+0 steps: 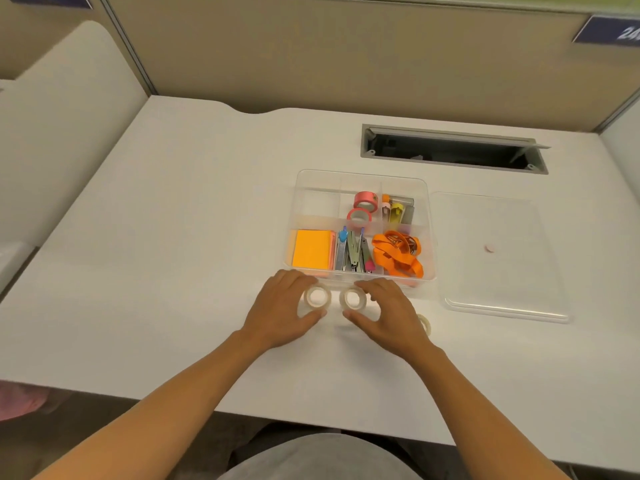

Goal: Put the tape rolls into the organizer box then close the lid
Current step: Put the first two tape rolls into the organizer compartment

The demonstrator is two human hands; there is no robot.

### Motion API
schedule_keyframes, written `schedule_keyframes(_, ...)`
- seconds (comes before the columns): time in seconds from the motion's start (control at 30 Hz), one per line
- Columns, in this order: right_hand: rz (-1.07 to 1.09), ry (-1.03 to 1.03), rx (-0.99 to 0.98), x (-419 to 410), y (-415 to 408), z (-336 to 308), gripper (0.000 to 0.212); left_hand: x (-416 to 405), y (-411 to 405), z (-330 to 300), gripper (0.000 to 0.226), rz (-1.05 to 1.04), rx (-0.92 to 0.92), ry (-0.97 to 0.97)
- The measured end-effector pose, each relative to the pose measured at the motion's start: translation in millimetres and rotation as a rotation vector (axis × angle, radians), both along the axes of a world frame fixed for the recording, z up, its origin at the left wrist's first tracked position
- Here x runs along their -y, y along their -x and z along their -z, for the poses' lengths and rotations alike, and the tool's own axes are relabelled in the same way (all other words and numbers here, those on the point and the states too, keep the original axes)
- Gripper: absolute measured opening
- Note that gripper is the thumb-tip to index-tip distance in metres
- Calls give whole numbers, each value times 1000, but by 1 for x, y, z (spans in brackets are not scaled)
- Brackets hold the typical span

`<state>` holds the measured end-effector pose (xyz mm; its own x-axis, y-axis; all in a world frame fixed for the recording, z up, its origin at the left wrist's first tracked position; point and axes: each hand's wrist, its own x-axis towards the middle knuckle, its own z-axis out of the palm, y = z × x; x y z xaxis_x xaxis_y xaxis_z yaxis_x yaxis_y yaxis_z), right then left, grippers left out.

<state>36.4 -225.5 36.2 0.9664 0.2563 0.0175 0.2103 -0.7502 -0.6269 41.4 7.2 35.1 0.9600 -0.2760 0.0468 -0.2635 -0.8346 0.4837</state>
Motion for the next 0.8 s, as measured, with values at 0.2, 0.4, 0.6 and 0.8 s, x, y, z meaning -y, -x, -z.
schedule_keyframes(0.2,65,-75,74,-2,-34,-24,51,1,-62,-34,48,-104,21,97)
schedule_keyframes(0.4,113,-110,91,-8,-61,-33,52,10,-145,-55,51,-82,-62,-2)
schedule_keyframes(0.6,134,-102,74,-10,-72,-34,53,28,-222,-61,51,68,-162,-341)
schedule_keyframes(0.8,216,-123,105,-1,-72,-29,52,41,-249,-44,55,266,-317,-544)
